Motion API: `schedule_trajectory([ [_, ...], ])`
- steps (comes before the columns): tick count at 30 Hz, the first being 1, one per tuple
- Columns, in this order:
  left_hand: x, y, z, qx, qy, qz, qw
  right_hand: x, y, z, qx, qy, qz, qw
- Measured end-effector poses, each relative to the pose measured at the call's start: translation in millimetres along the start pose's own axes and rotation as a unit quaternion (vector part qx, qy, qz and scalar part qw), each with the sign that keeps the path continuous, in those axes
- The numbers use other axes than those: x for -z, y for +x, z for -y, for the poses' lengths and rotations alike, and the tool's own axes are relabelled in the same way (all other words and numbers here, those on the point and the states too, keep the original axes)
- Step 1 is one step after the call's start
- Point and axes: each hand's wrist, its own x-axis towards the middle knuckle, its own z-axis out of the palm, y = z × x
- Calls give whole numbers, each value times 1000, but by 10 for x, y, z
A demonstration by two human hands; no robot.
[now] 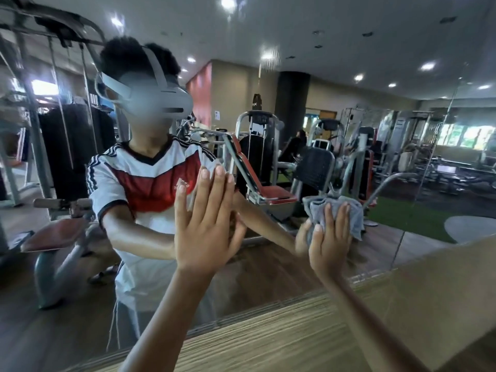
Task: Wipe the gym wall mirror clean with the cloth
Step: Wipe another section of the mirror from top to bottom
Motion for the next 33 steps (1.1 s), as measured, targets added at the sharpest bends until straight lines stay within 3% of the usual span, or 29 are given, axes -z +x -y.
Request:
schedule_trajectory([
  [4,-21,-11,0,2,2,1,1000,-88,221,497,-88,63,-47,993],
  [8,-24,-20,8,-2,-6,-4,1000,-154,-278,745,19,124,-15,992],
  [12,-25,-38,30,-5,-6,-7,1000,-122,-816,289,132,51,45,989],
  [17,-31,-31,-15,-7,10,-4,1000,-109,-330,60,-47,32,-13,998],
  [19,-32,-43,-18,-6,9,-3,1000,-117,-92,303,-51,43,-28,997],
  [24,-43,-38,10,-13,-5,-9,1000,-196,-195,846,100,35,-32,994],
  [28,-16,-298,60,1,-17,-14,1000,-208,-784,443,211,-4,37,977],
  [30,-1,-516,68,15,0,-10,1000,-124,-962,146,162,-14,61,985],
  [33,3,-676,36,23,23,-3,999,-77,-783,2,4,-2,27,1000],
])
